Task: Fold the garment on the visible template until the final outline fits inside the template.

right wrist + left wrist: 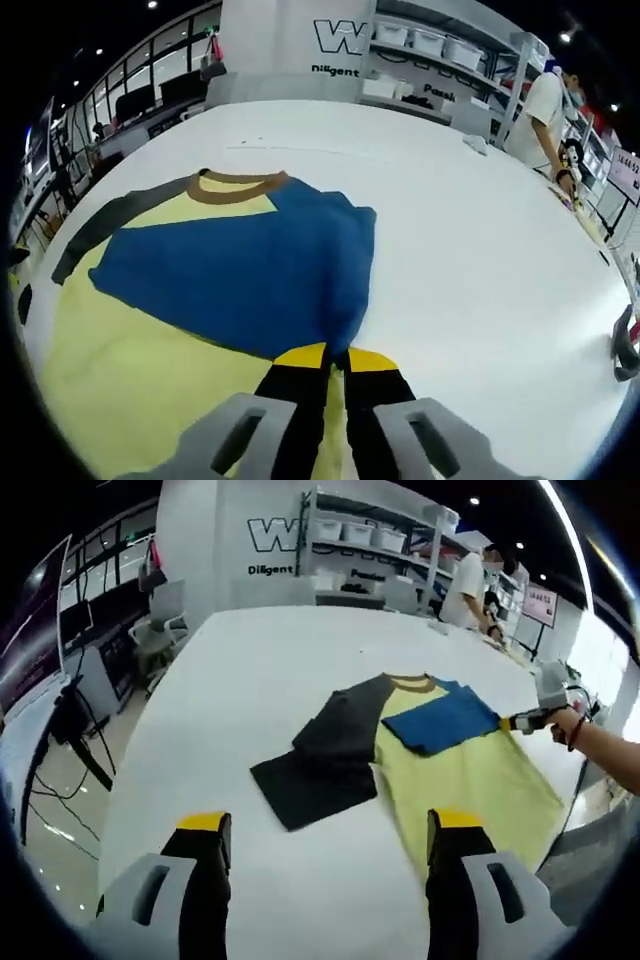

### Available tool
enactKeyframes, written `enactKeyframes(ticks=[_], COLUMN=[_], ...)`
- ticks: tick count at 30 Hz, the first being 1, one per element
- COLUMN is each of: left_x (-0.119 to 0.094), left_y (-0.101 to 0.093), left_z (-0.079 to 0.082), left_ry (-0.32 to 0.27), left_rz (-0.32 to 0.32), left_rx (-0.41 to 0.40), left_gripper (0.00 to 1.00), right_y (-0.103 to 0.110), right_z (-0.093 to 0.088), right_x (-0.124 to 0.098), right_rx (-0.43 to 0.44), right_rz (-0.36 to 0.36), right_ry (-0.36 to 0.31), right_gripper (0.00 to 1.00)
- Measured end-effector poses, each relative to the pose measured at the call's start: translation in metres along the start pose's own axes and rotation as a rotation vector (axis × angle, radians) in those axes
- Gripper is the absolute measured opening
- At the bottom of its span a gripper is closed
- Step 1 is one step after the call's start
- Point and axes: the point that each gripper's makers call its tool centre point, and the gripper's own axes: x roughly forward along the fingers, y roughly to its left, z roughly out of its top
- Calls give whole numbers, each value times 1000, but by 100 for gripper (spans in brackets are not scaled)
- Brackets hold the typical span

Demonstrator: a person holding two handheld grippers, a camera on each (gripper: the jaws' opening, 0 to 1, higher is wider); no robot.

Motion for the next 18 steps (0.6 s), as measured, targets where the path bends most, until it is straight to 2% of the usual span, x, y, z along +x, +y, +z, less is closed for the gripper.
enactKeyframes(ticks=[4,5,8,15,18], left_x=[9,13,19,31,41], left_y=[6,7,7,9,12], left_z=[-7,-6,-5,-9,-18], left_ry=[37,29,25,41,72], left_rz=[24,24,26,34,45], left_rx=[1,-37,-83,-115,-150], left_gripper=[73,73,71,63,60], right_y=[0,0,-1,0,0], right_z=[0,0,0,0,0], right_x=[0,0,0,0,1], right_rx=[-2,6,25,24,22], right_rz=[-2,-2,3,12,11], right_ry=[2,2,3,-4,-8], right_gripper=[0,0,0,0,0])
